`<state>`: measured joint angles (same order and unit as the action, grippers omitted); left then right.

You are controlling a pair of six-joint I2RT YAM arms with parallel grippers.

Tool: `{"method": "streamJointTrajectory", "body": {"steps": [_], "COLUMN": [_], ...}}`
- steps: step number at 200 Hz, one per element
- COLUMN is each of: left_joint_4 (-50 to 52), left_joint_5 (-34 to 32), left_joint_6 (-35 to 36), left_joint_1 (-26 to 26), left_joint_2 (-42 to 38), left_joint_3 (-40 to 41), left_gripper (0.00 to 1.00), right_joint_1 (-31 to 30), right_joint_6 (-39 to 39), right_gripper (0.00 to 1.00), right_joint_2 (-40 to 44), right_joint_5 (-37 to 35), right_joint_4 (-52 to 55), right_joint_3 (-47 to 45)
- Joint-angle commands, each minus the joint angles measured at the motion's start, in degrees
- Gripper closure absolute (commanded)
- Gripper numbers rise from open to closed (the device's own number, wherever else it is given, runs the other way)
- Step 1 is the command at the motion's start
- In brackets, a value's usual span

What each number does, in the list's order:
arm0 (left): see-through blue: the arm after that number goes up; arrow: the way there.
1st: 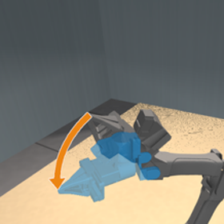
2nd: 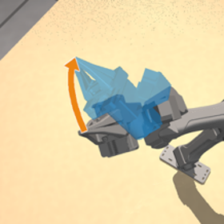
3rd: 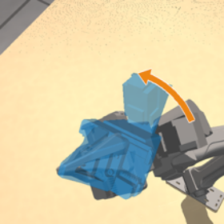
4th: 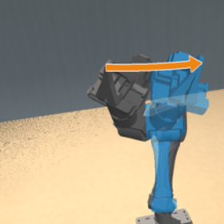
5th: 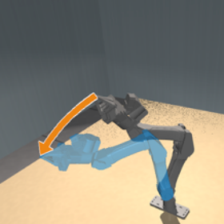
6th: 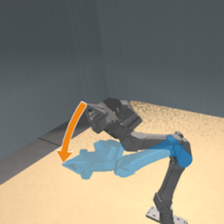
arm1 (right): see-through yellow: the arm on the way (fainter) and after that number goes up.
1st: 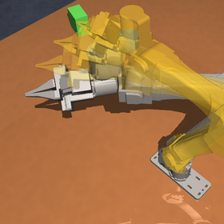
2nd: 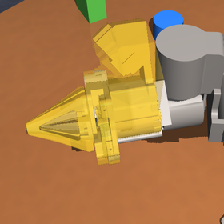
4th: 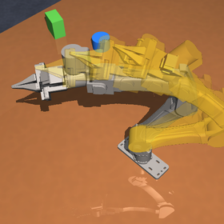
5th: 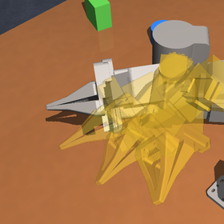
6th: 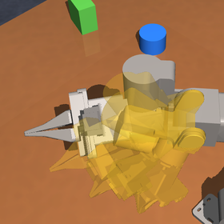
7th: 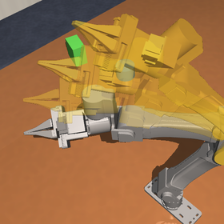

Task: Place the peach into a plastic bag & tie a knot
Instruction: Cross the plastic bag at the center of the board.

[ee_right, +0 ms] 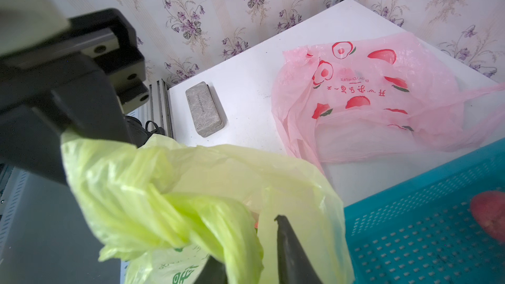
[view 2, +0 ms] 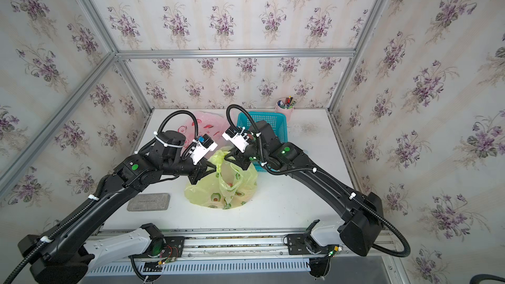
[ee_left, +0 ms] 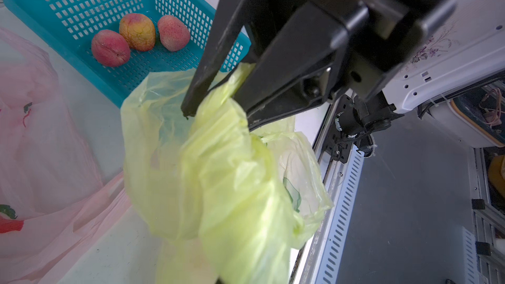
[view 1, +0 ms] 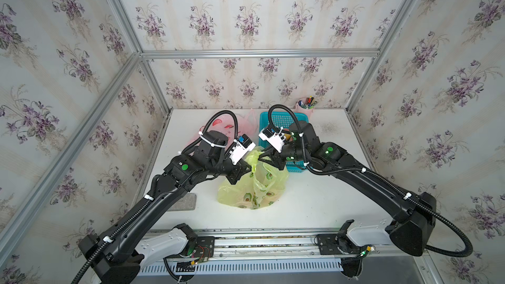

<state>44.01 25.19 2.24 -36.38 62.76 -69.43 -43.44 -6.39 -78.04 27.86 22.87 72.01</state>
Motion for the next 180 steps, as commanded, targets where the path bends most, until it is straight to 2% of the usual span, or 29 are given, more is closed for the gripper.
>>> {"method": "streamJointTrajectory", "body": {"steps": [1,27,82,98,143,180], "left_joint_4": [-0.24,-0.24,-0.99,-1.97,-5.12,-11.01], "left_joint_5": [1.55,1.18,2.40,3.24,7.24,10.16], "left_joint_6": [-0.05,-0.20,-0.77,-1.05,-2.30,-5.45], "left_joint_1": [0.06,0.08,0.08,0.05,0.08,0.02], "left_joint_2": [-0.15,-0.04,1.31,1.07,0.79,-0.78], "left_joint_3": [-0.18,-0.10,-0.06,0.47,1.35,3.59], "left_gripper": [1.00,1.00,1.00,1.00,1.00,1.00], "right_joint_1": [0.01,0.01,0.02,-0.02,0.02,0.02], "right_joint_6": [-0.16,0.76,6.34,8.19,15.60,25.15], "right_gripper": [0.85,0.95,1.00,1.00,1.00,1.00], "right_joint_2": [-0.17,-0.29,-0.01,0.23,3.26,5.87], "right_joint_5": [-1.73,-0.70,8.72,8.95,10.02,11.58], "right_joint_4": [-0.68,-1.71,-10.93,-13.95,-28.23,-45.54], "right_joint_3": [0.41,0.29,-2.77,-3.98,-10.88,-18.82]}}
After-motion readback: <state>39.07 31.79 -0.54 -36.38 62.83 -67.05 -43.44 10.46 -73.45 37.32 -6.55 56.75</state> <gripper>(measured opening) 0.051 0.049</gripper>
